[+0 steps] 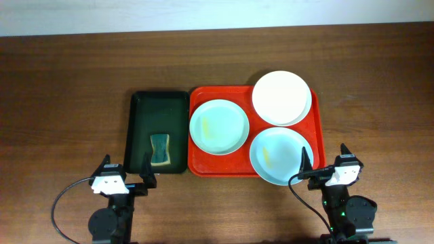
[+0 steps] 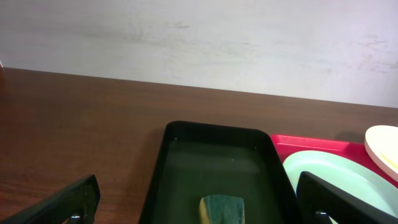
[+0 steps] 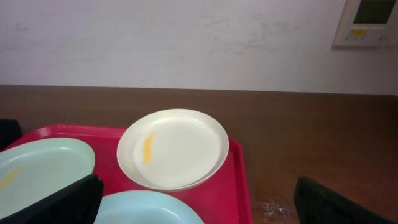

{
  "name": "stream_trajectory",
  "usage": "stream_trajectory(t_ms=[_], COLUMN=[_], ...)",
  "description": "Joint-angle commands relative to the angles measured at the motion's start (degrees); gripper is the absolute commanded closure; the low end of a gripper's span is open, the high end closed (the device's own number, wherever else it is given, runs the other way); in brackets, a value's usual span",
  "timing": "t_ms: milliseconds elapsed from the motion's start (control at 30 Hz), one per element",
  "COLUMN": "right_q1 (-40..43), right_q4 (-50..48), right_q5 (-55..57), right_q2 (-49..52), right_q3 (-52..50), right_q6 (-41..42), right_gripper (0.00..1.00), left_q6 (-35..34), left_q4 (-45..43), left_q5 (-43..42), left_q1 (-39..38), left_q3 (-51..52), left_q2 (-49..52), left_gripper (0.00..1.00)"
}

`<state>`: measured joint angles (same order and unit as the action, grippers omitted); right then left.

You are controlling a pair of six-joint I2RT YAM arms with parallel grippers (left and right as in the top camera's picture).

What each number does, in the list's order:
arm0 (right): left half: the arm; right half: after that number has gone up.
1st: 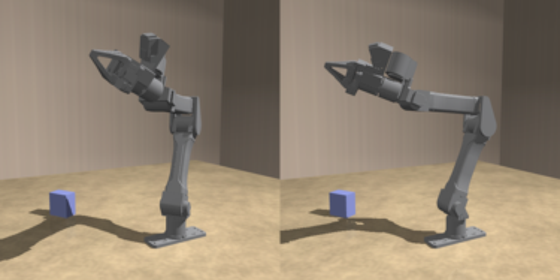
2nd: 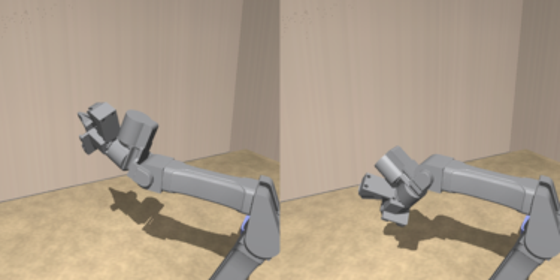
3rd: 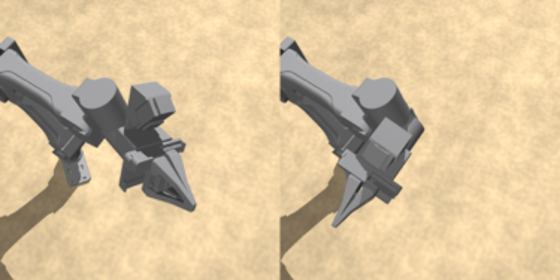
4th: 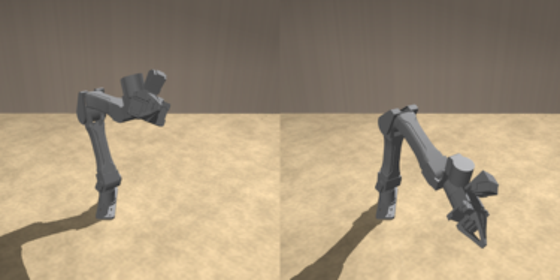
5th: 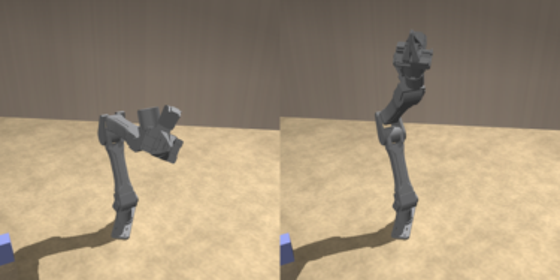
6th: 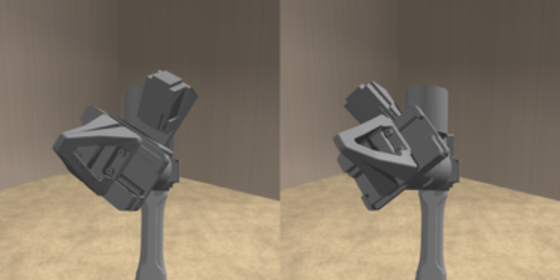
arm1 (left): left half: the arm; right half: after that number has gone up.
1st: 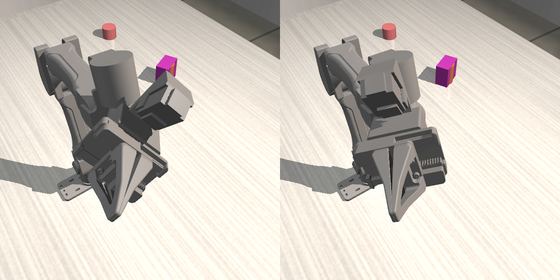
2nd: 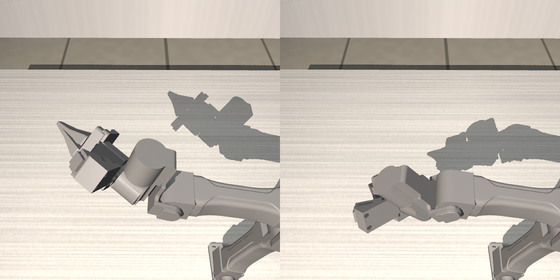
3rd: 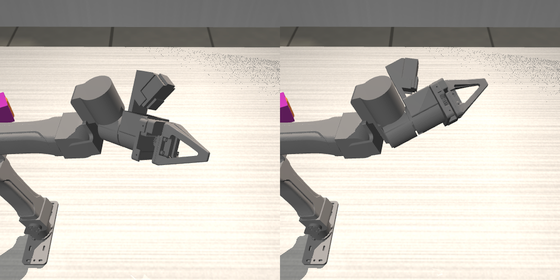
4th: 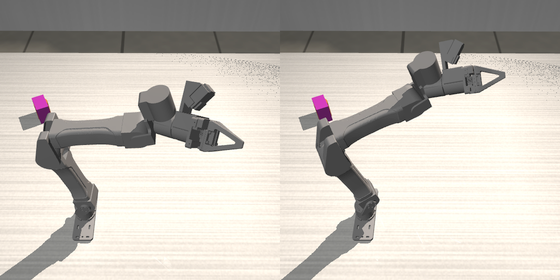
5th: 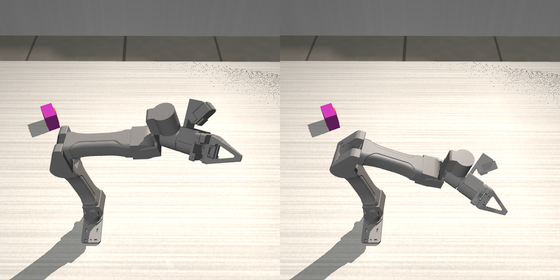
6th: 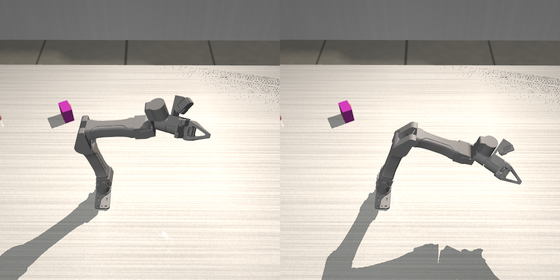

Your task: Clean dirty plates on tray and stack at the side

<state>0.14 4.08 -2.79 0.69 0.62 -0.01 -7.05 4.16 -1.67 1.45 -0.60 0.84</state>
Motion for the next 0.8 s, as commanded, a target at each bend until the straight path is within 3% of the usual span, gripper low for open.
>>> stream_trajectory(t_ms=[0,767], right_q1=[0.3,0.3], right_q4=[0.2,-0.3], right_q5=[0.3,-4.5], right_q2=[0.0,0.0], right_q3=[-0.3,-0.3], right_q6=[0.2,1.2], right_gripper=[0.02,0.02], left_q6=[0.9,0.9], left_q4=[0.5,0.4], left_q5=[0.0,0.0], left_q1=[-0.2,-0.2], left_q3=[0.1,0.1], left_q2=[-0.4,-0.4], left_gripper=[0.01,0.01])
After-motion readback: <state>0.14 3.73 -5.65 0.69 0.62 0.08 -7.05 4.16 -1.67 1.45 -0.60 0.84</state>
